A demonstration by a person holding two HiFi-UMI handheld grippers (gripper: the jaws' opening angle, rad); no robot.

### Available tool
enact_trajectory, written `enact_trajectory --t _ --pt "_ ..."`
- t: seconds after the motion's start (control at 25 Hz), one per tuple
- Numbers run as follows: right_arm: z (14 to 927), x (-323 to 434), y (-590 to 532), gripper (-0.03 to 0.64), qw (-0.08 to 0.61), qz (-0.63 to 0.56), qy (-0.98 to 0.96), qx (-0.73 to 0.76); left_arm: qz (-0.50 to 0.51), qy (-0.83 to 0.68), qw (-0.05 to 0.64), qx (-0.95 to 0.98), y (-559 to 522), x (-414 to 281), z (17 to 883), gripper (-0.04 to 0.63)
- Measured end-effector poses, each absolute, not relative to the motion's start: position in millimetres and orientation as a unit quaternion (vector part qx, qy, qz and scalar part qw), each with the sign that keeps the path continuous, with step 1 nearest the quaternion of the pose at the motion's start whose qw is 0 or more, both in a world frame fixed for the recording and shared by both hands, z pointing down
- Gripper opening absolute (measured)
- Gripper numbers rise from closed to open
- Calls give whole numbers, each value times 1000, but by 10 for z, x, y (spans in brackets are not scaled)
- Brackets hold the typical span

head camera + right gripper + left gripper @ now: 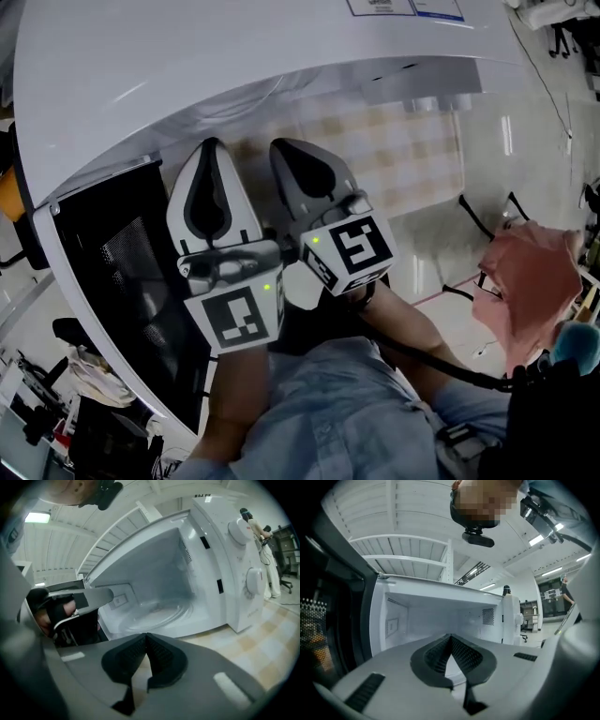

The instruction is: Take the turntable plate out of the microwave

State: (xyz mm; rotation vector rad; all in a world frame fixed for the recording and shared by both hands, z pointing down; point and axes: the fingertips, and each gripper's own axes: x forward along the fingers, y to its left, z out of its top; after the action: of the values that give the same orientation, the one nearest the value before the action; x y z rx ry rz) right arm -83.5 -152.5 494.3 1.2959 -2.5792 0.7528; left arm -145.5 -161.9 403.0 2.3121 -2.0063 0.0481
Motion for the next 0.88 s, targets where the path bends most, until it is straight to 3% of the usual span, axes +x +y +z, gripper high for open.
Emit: enact_trajectory --t 0.32,0.6,0.88 --pt "5042 -887 -1631 3 51 269 -868 415 19 -673 31 738 -1675 -1561 4189 8" --pt "4994 -902 -1650 156 -12 382 -849 365 22 -672 35 740 -1719 -1532 4066 8" --pt "4967 -942 -1833 163 -61 425 -831 355 21 -675 37 737 -1768 -1561 4076 8"
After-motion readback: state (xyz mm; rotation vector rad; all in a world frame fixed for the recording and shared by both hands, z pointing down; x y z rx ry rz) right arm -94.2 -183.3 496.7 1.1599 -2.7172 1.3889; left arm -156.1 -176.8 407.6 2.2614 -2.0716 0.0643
